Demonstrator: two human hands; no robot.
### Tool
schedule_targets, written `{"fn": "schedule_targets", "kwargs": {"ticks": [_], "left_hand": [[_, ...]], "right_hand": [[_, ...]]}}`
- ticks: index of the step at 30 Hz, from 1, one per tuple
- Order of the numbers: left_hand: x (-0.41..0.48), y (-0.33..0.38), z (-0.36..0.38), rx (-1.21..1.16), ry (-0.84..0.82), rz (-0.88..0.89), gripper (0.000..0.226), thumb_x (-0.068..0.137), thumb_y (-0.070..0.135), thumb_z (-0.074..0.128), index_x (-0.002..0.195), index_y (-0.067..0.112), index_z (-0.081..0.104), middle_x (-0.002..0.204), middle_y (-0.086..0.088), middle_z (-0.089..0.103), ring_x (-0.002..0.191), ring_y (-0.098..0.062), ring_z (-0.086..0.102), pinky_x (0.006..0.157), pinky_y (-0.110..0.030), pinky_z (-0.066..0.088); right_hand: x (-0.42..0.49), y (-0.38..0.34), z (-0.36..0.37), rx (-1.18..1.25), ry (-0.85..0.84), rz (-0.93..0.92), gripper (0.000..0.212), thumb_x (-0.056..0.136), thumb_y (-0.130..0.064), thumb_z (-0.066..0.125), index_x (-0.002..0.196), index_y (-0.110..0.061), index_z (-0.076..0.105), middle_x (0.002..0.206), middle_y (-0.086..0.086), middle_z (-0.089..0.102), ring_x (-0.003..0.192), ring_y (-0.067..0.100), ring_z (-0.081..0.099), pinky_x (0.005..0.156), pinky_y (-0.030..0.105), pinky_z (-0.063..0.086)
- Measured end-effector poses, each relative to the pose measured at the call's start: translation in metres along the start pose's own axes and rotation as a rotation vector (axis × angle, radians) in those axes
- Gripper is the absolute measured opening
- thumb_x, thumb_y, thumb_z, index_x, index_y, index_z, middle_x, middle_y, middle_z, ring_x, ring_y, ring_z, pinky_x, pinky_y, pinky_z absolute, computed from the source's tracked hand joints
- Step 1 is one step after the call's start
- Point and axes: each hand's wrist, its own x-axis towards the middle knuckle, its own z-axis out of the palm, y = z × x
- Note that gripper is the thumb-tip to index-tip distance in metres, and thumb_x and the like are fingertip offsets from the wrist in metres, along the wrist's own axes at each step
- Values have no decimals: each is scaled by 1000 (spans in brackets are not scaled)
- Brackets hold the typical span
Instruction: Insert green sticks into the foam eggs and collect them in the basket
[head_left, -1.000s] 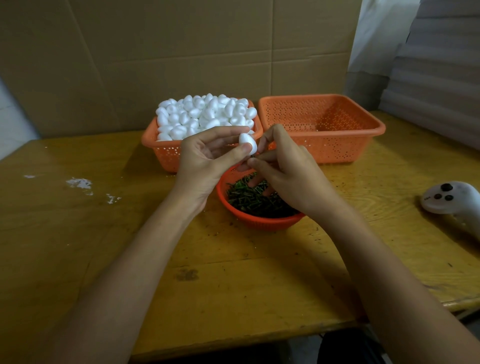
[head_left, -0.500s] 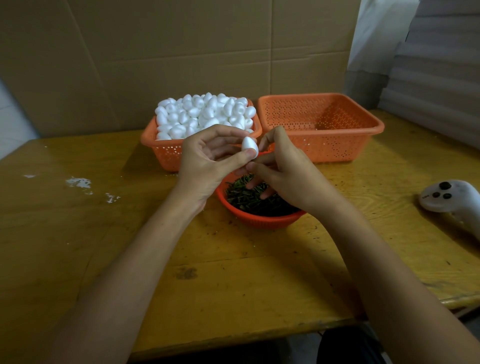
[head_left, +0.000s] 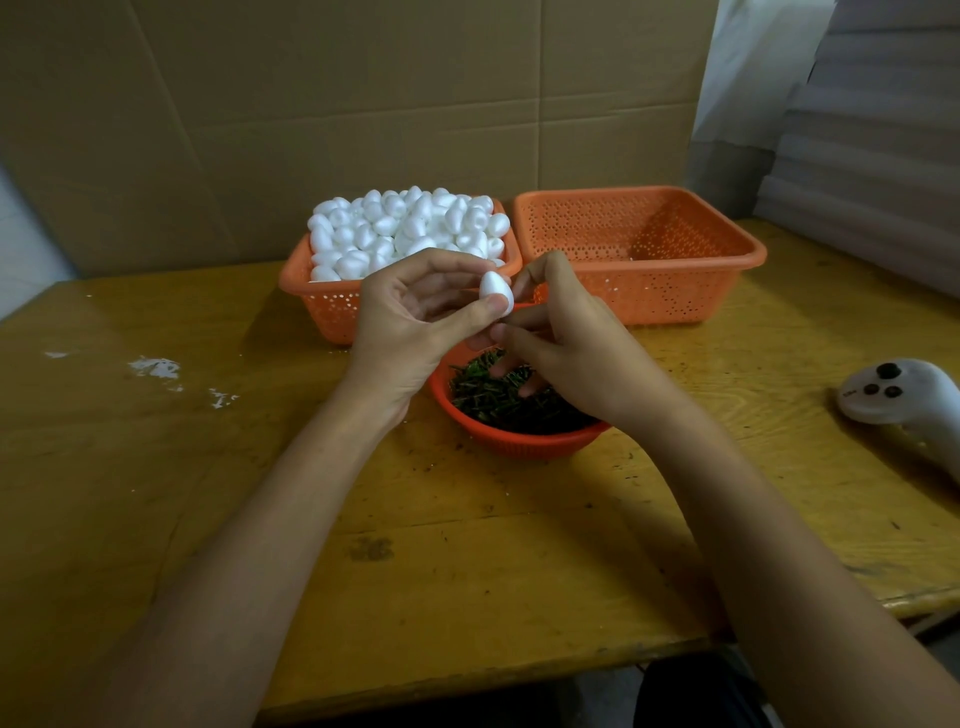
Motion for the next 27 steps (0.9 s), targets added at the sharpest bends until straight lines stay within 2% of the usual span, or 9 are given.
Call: {"fn": "schedule_targets", "kwargs": {"ticks": [5,11,21,27], "left_hand": [[2,-2,-1,19,29,-15,28,82,5,88,106,9,74,104,-11,81,104,-29,77,95,-36,60],[0,-2,-1,-5,19,-24,27,83,4,87,106,10,74,104,-11,81,104,-29,77,95,-37,60],[2,-4,-4,-42,14,-53,28,83,12,87,108,12,76,118,-12,78,106,-33,76,97,-47,60],[3,-5,-5,-42,41,-71,30,82,16,86,109,15,75,116,-15,77,106,-36,75,100,-53,58]], "right_hand": [[-1,-2,-1,5,-16,-9,30,103,-9,61,118,-1,36,97,2,80,76,20,77,63,51,63],[0,-2,0,8,-23,-7,30,103,-8,61,119,-1,35,97,2,79,76,20,77,63,51,63],[-1,-2,-1,23,-4,-2,31,103,-7,61,121,-3,35,97,4,79,77,22,76,63,52,62],[-1,-1,-2,35,24,-15,28,104,-9,59,122,-6,37,98,2,79,77,20,76,62,48,63]]}}
